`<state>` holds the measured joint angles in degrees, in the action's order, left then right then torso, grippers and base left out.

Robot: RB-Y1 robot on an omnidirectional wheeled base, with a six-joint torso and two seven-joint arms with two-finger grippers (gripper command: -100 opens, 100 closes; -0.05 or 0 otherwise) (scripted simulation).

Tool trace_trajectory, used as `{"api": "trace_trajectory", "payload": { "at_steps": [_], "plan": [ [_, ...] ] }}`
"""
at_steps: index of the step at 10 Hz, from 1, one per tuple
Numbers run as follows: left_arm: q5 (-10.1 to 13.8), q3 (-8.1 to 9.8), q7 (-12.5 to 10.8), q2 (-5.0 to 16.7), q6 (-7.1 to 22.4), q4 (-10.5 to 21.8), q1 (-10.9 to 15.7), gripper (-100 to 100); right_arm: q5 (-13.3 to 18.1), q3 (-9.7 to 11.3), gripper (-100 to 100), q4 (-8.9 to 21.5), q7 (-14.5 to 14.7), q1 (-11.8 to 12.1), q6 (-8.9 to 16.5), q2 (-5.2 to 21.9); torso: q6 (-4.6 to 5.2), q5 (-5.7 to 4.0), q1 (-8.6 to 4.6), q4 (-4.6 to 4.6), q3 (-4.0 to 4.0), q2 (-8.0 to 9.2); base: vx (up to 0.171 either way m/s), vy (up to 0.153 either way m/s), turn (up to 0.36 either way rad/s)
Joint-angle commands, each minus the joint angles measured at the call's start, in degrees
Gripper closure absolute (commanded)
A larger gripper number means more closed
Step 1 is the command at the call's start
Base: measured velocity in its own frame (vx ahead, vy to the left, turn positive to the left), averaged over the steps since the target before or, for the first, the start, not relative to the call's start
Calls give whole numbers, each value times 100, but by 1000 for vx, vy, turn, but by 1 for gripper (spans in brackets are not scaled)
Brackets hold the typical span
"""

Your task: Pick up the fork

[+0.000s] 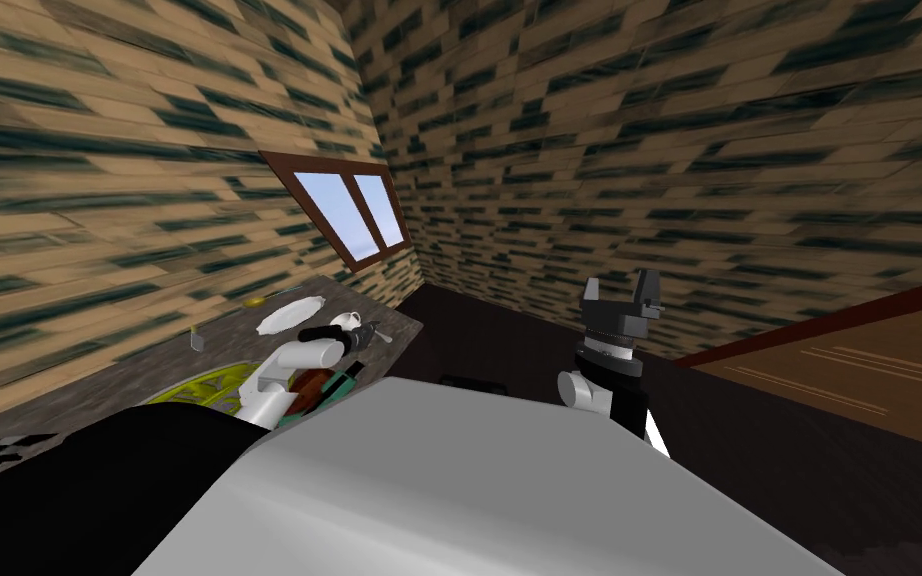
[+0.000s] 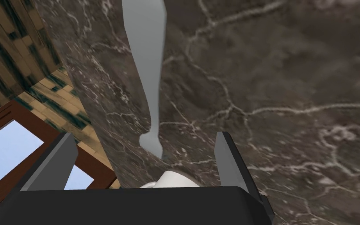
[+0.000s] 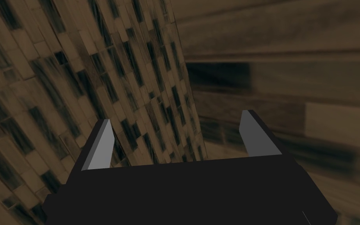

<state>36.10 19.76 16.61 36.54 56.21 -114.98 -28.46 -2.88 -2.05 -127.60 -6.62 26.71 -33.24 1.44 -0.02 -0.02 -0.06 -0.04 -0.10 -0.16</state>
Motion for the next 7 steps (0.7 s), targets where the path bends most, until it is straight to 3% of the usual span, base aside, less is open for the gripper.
{"api": "trace_trajectory", "payload": {
  "at_steps": [1, 4, 7],
  "plan": [
    [69, 34, 46, 71, 278, 19, -6, -100, 0, 0, 0, 0, 0, 0, 0, 0, 0, 0, 0, 0, 0, 0, 38, -4, -64],
    [305, 127, 215, 323, 772, 156, -14, -100, 0, 0, 0, 0, 0, 0, 0, 0, -2, 0, -1, 0, 2, 3, 40, -10, -90],
    [416, 173, 293, 442, 1162, 217, -18, -100, 0, 0, 0, 0, 0, 0, 0, 0, -1, 0, -1, 1, 2, 3, 38, -4, -70]
  ]
}}
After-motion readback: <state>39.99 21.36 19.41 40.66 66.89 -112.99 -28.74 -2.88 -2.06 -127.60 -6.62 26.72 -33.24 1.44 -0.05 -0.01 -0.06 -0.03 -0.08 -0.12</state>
